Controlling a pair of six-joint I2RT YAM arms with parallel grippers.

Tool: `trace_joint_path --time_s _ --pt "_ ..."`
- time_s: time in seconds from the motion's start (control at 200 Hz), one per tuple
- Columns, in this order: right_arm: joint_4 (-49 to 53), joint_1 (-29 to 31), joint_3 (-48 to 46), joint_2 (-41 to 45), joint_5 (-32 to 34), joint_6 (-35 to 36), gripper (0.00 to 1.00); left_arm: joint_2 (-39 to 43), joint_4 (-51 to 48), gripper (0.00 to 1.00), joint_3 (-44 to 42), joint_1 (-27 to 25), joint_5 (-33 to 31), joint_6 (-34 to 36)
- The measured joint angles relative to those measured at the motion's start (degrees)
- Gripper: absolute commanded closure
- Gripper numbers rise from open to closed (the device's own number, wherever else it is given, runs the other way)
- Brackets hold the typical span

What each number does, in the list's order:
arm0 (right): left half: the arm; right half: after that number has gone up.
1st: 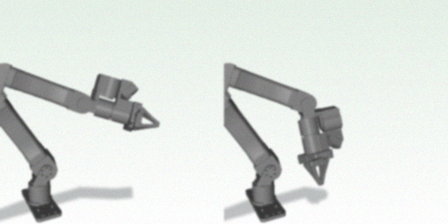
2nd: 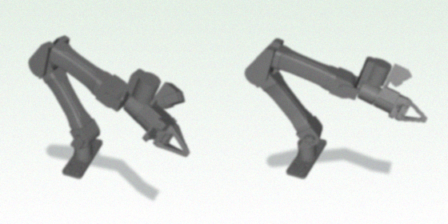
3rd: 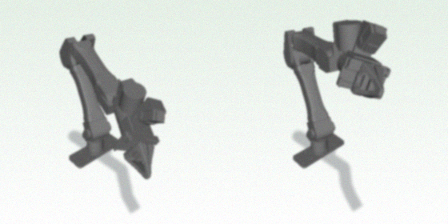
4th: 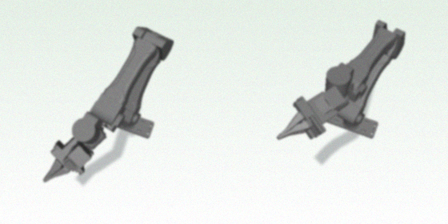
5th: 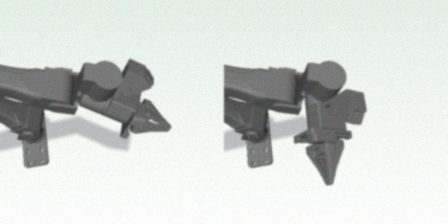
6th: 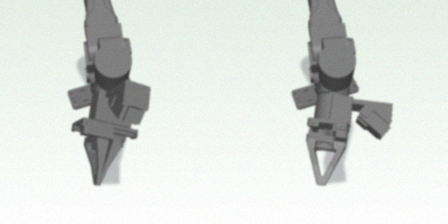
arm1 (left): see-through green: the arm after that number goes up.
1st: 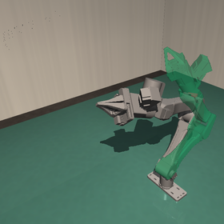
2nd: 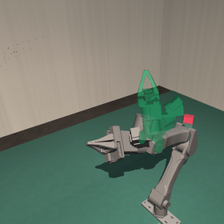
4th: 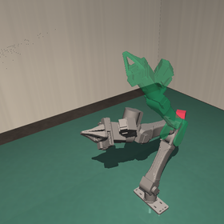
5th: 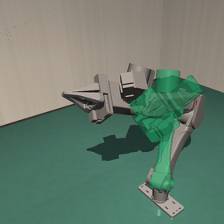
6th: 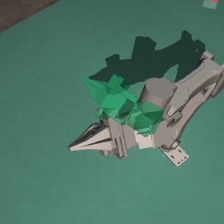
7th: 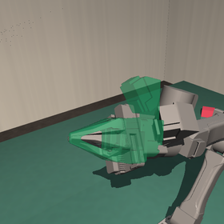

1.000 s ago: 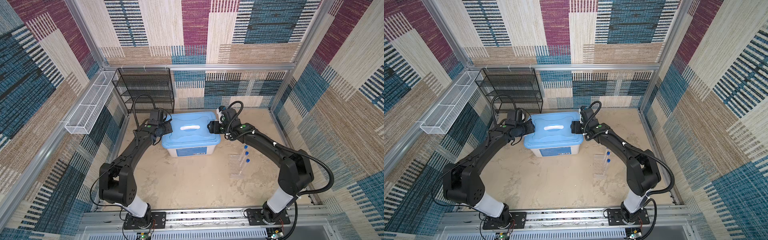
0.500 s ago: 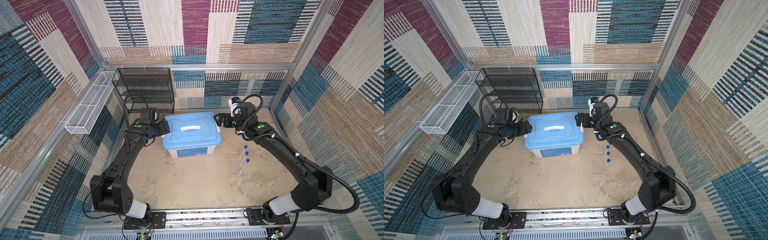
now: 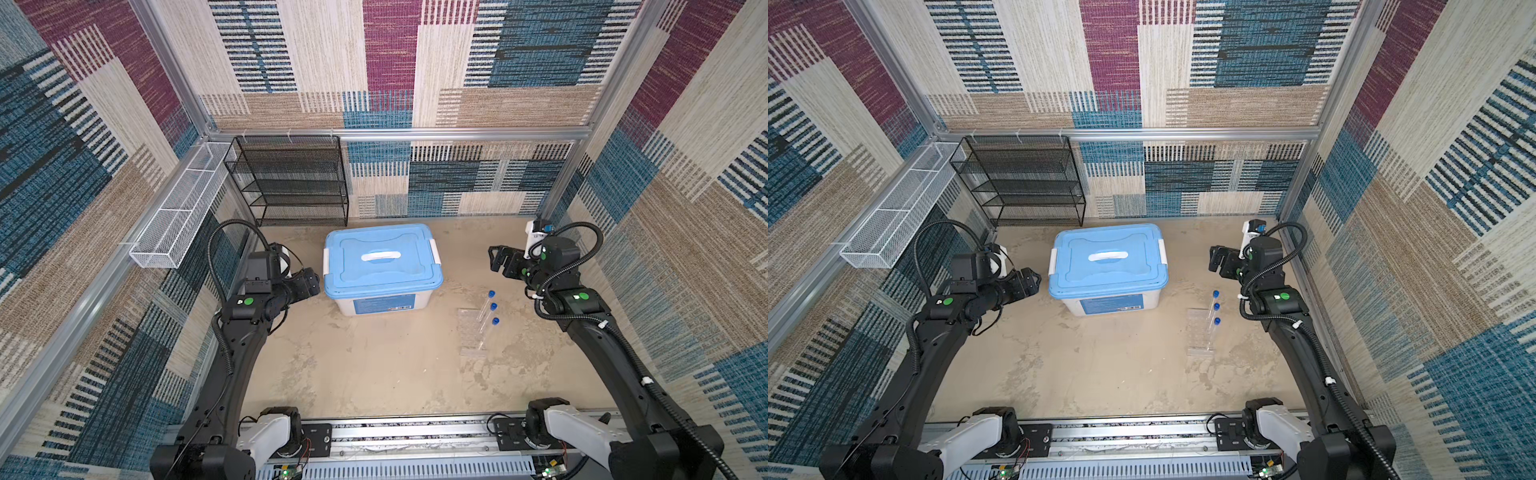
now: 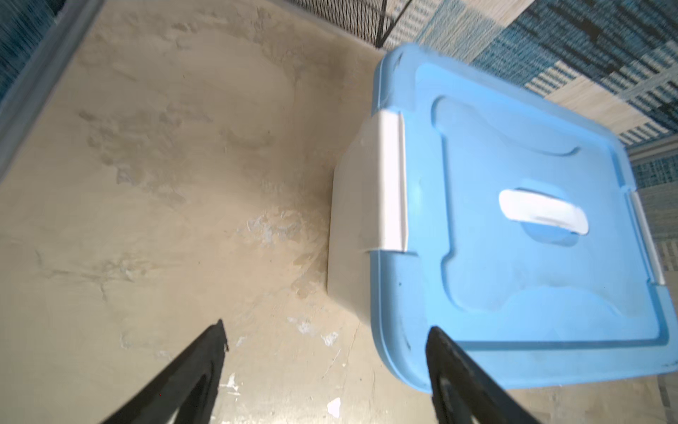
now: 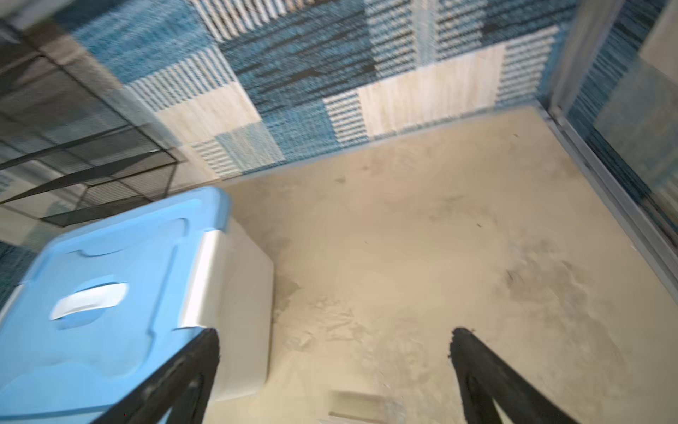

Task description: Organize the chemistry lab equipment

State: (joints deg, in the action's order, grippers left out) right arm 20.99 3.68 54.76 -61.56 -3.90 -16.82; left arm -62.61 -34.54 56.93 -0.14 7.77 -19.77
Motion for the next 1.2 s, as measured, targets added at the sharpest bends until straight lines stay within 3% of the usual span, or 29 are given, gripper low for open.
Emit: trace_joint_path --time_s 0.321,0.601,0.841,0.982,1.202 --pt "-6.8 -14.0 -10.8 0.3 -2.5 -2.6 0.01 2.3 12.6 0.04 -13.7 0.4 -7.3 -0.7" --pt "-16.3 -19.2 -13.3 -11.3 -5.1 -4.3 0.01 0.0 28.6 0.01 -20.1 0.4 -15.5 4.7" --pt "-37.1 -19.6 -30.1 -8.6 -6.1 0.9 0.01 -7.6 40.0 0.01 -22.4 0.4 -15.0 9.7" --pt "-50.0 -19.4 -33.9 -9.9 -6.2 3.3 0.01 -11.2 49.1 0.0 -25.1 0.4 -14.3 11.4" --pt "-65.8 -11.3 -37.6 -13.3 -3.3 10.5 0.01 -14.2 61.0 0.01 -26.7 0.5 -11.4 14.2"
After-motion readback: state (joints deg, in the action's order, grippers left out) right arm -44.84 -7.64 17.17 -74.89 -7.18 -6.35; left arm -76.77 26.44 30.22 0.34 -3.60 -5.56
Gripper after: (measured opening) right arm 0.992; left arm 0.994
